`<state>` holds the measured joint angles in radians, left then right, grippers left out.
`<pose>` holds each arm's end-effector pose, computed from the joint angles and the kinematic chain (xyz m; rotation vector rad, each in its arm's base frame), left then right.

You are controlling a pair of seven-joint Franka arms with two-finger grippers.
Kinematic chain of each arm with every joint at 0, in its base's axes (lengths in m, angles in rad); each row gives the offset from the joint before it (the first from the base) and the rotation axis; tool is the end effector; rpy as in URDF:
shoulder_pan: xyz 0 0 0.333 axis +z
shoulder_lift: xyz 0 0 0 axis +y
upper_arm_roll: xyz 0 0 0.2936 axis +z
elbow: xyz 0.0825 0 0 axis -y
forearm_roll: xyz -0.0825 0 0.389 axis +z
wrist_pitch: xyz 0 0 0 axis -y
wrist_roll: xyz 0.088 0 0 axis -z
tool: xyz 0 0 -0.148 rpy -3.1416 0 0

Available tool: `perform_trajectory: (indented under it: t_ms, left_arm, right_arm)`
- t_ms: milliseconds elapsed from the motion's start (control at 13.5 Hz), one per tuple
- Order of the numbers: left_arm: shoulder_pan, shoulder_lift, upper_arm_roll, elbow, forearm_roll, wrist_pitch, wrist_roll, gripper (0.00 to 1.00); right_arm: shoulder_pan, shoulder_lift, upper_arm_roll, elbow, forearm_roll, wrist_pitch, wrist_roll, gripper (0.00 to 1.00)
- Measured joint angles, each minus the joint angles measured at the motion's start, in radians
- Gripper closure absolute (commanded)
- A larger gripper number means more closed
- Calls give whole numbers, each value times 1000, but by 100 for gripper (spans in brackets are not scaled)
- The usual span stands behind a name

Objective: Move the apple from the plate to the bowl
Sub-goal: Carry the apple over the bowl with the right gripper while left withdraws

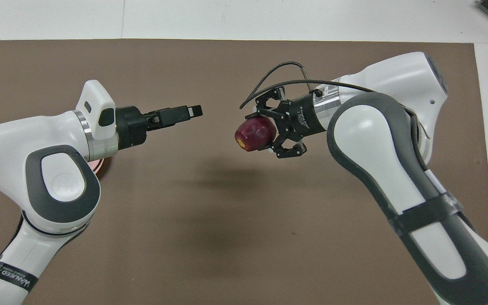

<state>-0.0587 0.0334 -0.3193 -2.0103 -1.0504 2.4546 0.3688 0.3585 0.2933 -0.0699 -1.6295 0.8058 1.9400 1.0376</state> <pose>0.5699 -0.2492 0.4323 2.2852 -0.0370 0.4405 0.6088 0.2646 0.4166 -2.1629 1.2426 0.5689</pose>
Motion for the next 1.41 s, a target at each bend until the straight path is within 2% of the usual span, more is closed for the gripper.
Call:
perform_trajectory:
  t_ms: [296, 519, 667, 815, 1037, 1407]
  left_arm:
    - [2, 8, 0, 0, 490, -31, -174, 0]
    - [45, 8, 2, -1, 680, -143, -186, 0]
    - [88, 8, 4, 0, 774, -219, -223, 0]
    - [112, 8, 5, 1, 906, -242, -245, 0]
    - [135, 7, 6, 23, 963, -276, -254, 0]
    - [234, -5, 8, 233, 976, -549, -254, 0]
  right_arm:
    - [-15, 0, -2, -13, -299, -13, -173, 100]
    - [-63, -7, -7, -53, -525, -12, -396, 100]
    - [-156, -24, -11, -108, -592, -6, -609, 100]
    - [-237, -43, -15, -155, -654, 5, -747, 100]
    - [-309, -52, -15, -190, -704, 42, -871, 100]
    - [-305, -51, -2, -265, -709, 70, -903, 100]
